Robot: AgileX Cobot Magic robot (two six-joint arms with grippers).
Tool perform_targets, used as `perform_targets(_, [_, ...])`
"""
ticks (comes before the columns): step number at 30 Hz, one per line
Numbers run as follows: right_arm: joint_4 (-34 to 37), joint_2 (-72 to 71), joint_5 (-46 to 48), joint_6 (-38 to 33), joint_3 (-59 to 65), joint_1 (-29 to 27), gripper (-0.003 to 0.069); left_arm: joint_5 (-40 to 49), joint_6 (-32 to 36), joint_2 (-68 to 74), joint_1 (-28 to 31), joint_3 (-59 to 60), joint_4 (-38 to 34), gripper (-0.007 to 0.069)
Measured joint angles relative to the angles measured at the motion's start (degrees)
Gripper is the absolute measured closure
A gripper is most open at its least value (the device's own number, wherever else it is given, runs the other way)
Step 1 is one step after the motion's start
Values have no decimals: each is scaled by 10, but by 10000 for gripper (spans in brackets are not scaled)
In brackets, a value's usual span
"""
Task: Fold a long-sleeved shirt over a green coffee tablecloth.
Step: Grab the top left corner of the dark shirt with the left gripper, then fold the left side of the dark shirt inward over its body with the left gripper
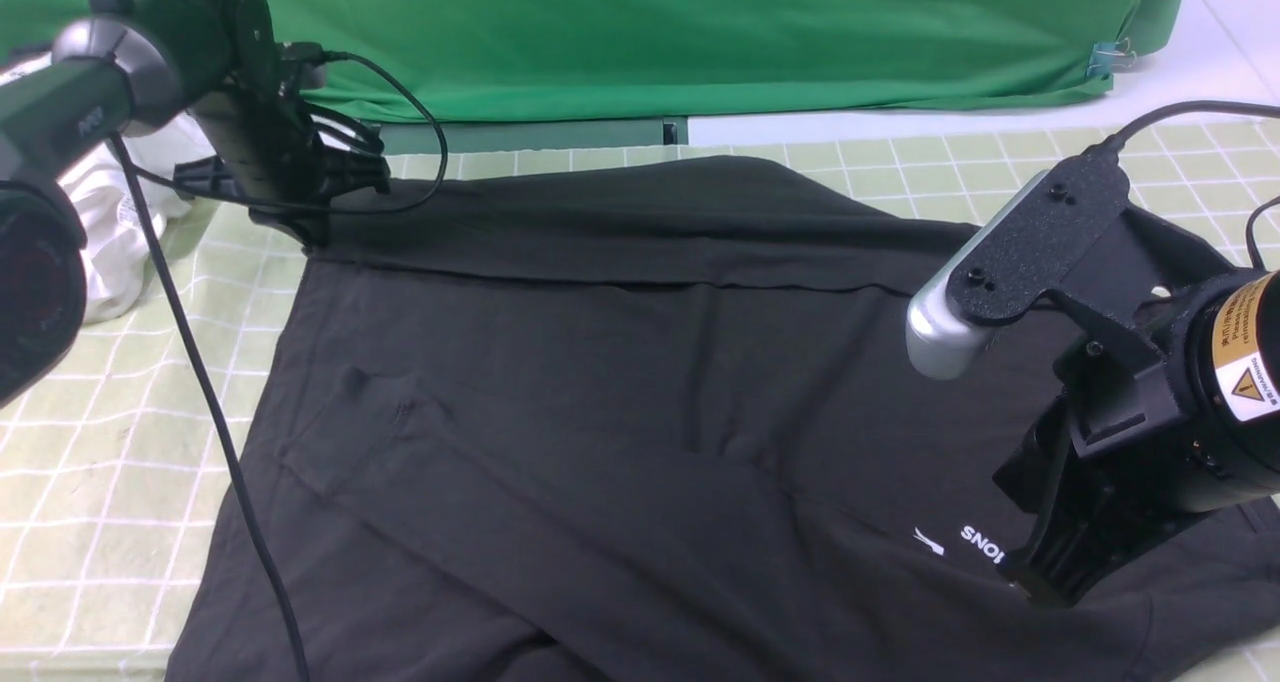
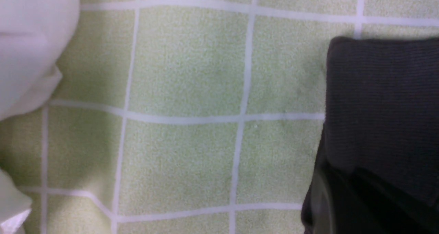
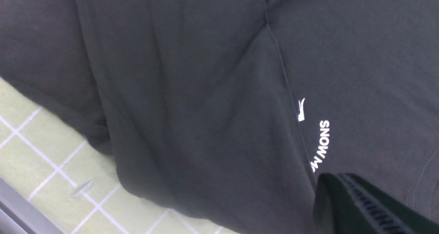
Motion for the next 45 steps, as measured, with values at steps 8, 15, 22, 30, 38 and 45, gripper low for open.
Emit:
perform_targets(8, [0,0,0,0,0,0,652,30,8,-26,0,-9,-3,609])
perform_targets(15, [-23,0,-35,0,0,-14,650,101,27,-76,0,-9,-28,609])
perform_targets(22, [-45,0,-44,0,0,-90,650,145,25,-157,-8,45,-42,609])
perform_targets(30, [-50,0,-63,-29,0,-121,650,142,-9,-293,-54,249,-35,609])
perform_targets(38, [-50,0,-73,-45,0,-121,650,109,-63,-415,-92,437,-23,609])
perform_targets(45, [-50,0,-75,-46,0,-121,644,77,-98,-466,-118,556,-23,609])
